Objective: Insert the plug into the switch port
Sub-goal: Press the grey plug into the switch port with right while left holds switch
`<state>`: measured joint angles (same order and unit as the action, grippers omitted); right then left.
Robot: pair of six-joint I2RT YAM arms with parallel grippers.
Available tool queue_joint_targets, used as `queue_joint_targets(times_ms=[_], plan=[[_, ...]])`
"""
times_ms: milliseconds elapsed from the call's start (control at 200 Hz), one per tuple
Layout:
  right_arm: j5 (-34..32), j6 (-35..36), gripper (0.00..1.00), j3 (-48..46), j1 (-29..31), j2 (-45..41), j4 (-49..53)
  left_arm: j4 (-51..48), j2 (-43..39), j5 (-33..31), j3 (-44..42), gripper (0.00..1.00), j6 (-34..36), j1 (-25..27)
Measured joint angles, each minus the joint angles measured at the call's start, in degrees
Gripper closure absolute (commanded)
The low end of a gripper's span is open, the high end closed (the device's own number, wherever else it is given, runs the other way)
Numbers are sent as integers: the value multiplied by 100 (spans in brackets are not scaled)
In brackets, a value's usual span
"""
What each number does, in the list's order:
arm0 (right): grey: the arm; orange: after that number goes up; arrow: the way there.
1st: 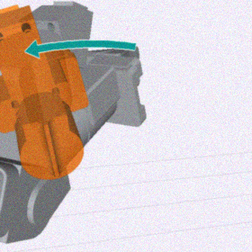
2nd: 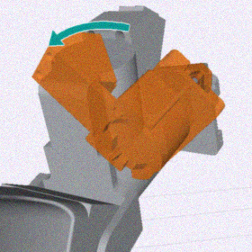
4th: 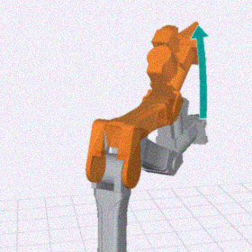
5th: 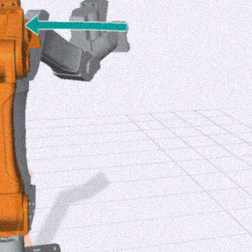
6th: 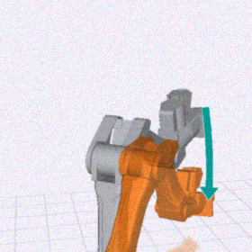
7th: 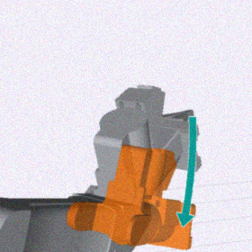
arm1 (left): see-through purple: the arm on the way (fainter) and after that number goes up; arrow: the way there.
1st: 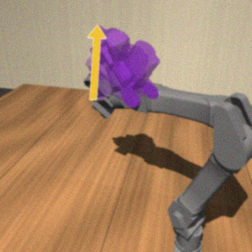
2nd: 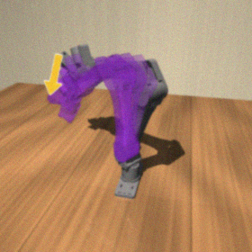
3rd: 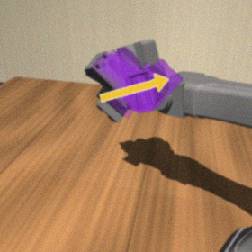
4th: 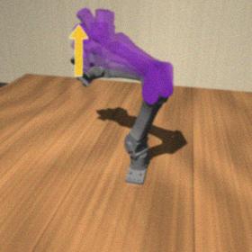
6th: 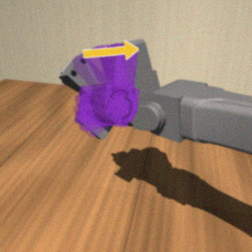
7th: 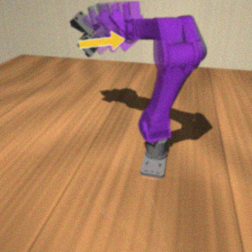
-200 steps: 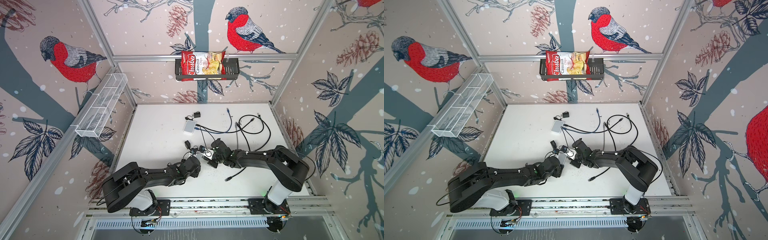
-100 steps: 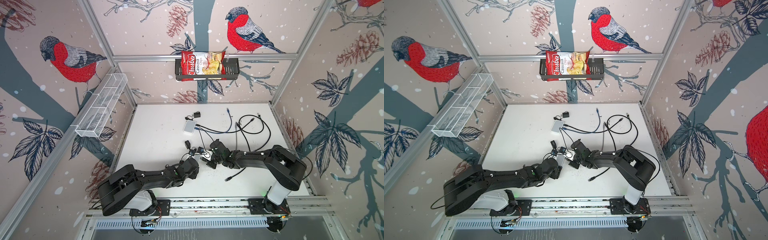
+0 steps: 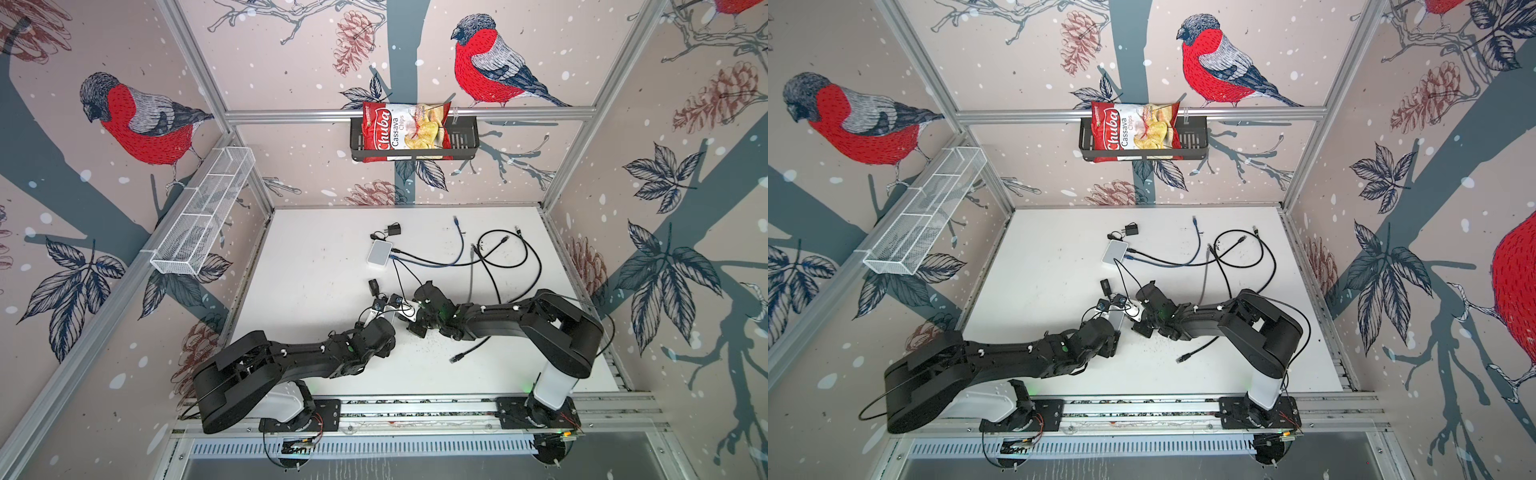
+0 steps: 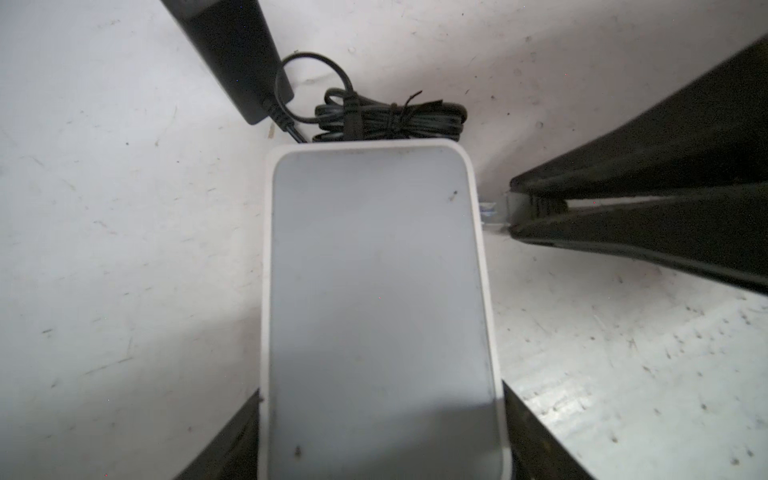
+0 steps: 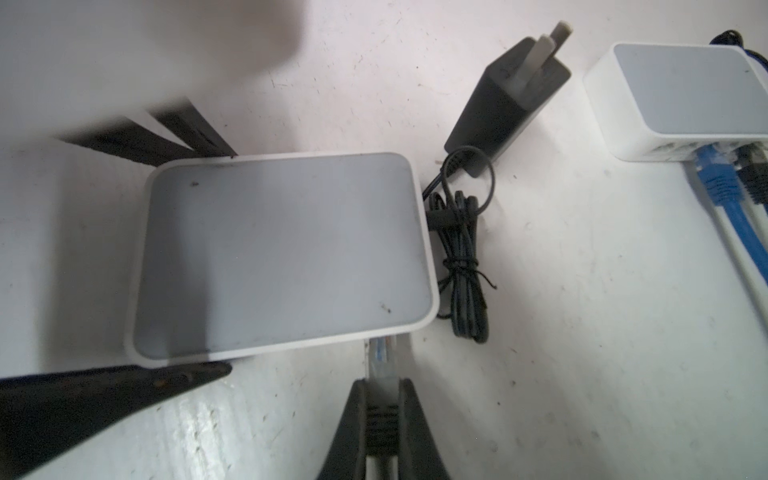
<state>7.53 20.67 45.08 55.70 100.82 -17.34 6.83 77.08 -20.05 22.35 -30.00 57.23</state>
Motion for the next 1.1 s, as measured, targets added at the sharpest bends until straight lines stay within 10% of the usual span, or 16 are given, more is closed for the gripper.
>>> queue_joint_targets(times_ms=[675,1101], plan=[[728,890,100,-59,-262,-68,238,-214,-192,308,-17,53,404,11],[586,684,100,-129,-225,-61,-160,-444,-737,321,-140,16,352,15]])
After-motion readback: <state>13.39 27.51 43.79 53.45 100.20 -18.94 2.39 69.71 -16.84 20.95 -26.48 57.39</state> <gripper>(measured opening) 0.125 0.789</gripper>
